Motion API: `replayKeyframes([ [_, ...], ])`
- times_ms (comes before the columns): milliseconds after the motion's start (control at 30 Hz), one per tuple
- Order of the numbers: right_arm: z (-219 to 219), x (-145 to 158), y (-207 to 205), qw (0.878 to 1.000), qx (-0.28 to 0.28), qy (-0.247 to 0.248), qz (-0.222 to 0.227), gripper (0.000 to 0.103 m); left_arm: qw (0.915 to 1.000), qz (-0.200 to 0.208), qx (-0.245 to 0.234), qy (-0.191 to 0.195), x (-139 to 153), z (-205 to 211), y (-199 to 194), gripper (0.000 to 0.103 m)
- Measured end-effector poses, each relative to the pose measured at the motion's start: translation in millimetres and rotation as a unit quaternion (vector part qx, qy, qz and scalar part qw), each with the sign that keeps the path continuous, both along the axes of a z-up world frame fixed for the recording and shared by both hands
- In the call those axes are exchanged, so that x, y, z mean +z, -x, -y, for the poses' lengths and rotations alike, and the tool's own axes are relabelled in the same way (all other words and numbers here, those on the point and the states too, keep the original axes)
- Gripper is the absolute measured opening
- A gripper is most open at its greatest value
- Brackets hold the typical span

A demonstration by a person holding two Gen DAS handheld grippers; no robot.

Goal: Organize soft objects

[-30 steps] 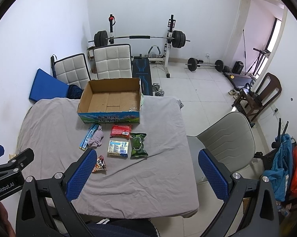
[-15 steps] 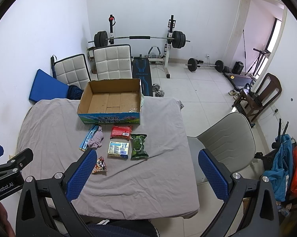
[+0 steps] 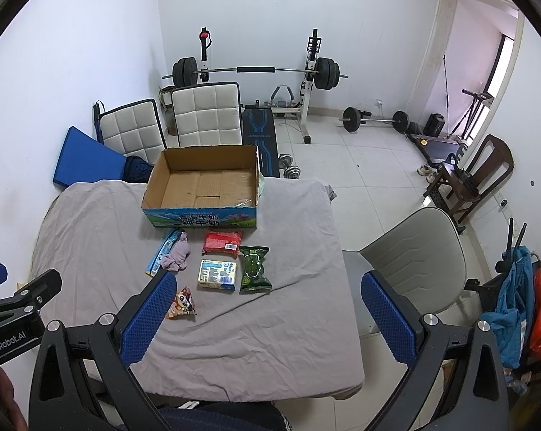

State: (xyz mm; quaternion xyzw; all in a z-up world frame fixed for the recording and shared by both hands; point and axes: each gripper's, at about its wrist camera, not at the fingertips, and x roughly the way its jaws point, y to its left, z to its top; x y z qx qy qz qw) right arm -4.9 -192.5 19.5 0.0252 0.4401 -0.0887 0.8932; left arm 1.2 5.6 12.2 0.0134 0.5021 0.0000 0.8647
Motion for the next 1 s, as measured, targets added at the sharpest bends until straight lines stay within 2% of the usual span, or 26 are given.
replayKeyframes([
  [800, -3, -4, -11, 1.000, 0.003, -0.003, 0.000, 0.103, 1.0000, 0.002, 0.001, -0.001, 5, 0, -6, 0.103],
  [1000, -1, -12, -16, 1.000, 0.001, -0.002, -0.004, 0.103, 0.9999, 0.002, 0.010, 0.001, -2, -1, -26, 0.103],
])
